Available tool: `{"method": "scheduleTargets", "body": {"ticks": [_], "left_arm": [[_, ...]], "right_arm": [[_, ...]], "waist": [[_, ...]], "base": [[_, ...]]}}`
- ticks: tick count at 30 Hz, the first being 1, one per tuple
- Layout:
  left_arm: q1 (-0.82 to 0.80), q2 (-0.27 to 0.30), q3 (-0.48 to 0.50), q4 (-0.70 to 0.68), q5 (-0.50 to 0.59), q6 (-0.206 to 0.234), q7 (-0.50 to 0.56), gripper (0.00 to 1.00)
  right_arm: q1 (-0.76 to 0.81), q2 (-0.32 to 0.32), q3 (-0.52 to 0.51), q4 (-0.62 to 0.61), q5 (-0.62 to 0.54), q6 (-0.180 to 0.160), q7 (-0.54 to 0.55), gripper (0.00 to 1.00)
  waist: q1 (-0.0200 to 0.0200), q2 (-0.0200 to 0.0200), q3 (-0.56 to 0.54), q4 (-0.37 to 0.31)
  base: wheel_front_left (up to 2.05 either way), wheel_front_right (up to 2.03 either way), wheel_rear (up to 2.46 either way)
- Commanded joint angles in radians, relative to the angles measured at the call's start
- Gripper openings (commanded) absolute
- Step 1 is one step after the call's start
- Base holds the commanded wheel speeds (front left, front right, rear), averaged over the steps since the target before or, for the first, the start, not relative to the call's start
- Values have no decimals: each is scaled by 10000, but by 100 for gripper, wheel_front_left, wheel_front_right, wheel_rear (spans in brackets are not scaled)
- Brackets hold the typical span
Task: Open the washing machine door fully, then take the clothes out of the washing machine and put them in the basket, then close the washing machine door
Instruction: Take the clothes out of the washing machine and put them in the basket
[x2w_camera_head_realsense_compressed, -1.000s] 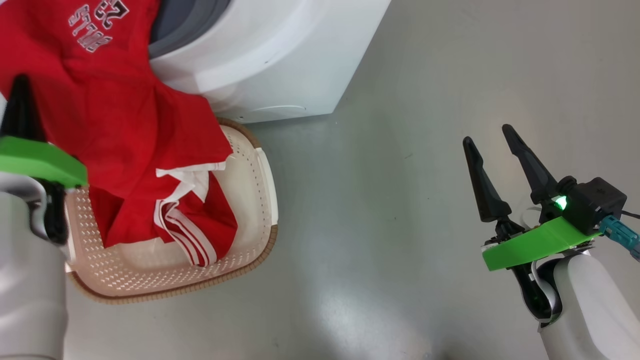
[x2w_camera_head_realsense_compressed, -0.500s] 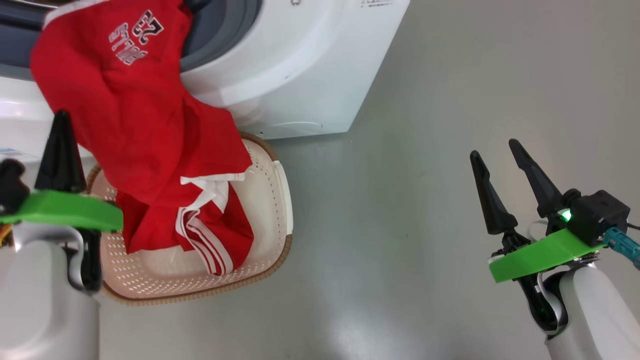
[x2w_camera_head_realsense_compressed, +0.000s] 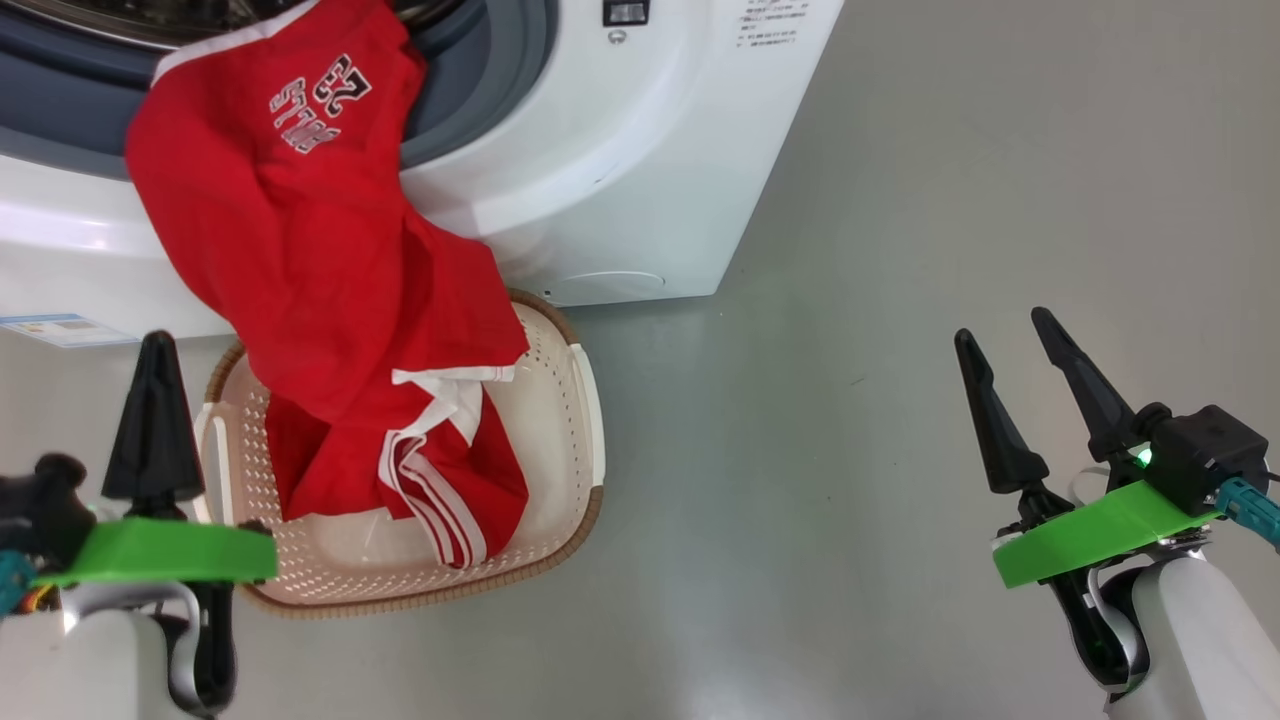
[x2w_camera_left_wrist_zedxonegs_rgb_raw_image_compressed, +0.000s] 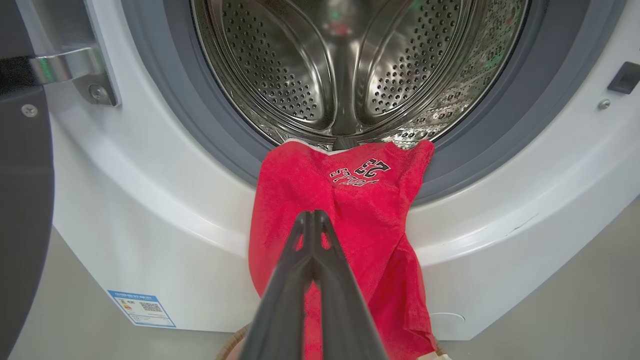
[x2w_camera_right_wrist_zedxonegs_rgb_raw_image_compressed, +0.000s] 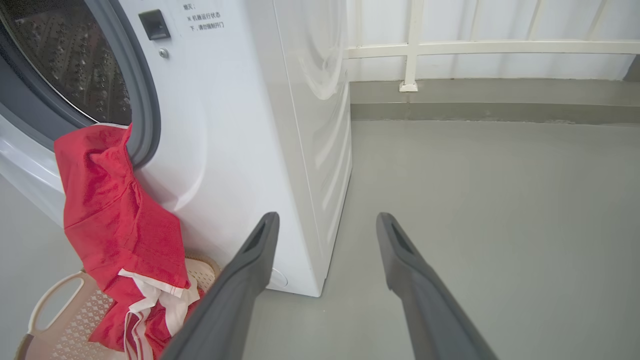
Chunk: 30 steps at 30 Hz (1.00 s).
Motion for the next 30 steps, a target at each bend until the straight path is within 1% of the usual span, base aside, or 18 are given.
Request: {"method": "scheduleTargets", "body": {"ticks": [1, 4, 5, 6, 8, 9, 10, 11, 21, 30], "left_arm": [[342, 174, 372, -490, 182, -28, -53, 0], [719, 26, 433, -882, 254, -28, -53, 0], [840, -19, 438, -1000, 277, -29, -53, 4], [958, -62, 434, -1103, 288, -29, -53, 15], [1171, -133, 421, -1304, 310, -29, -53, 32], [1262, -160, 426, -1399, 324, -29, -53, 53], [1337, -183, 441, -1481, 324, -29, -53, 87], [1412, -204, 450, -1564, 329, -29, -53, 100], [2070, -358, 467, -2206, 378, -29, -53, 100], [2184, -392, 430, -2310, 313, -29, -53, 100]], "right_arm": [[263, -93, 145, -210, 42, 16, -119, 100], [303, -81, 158, -199, 30, 16, -119, 100], [310, -81, 161, -198, 32, 16, -119, 100], [318, -85, 163, -198, 34, 16, -119, 100], [320, -91, 166, -195, 42, 16, -119, 100], [313, -94, 169, -194, 45, 16, -119, 100], [305, -96, 168, -193, 48, 16, -119, 100], [297, -97, 165, -192, 49, 16, -119, 100], [297, -82, 148, -157, 73, 16, -119, 100], [256, -60, 127, -162, 85, 16, -119, 100]], "waist": [[0, -1, -40, 50], [0, -1, -70, 77], [0, -1, -80, 83], [0, -1, -84, 89], [0, -1, -86, 94], [0, -1, -80, 94], [0, -1, -74, 93], [0, -1, -72, 94], [0, -1, -96, 76], [0, -1, -35, 52]], "base": [[0, 0, 0], [0, 0, 0], [0, 0, 0], [0, 0, 0], [0, 0, 0], [0, 0, 0], [0, 0, 0], [0, 0, 0], [0, 0, 0], [0, 0, 0]]}}
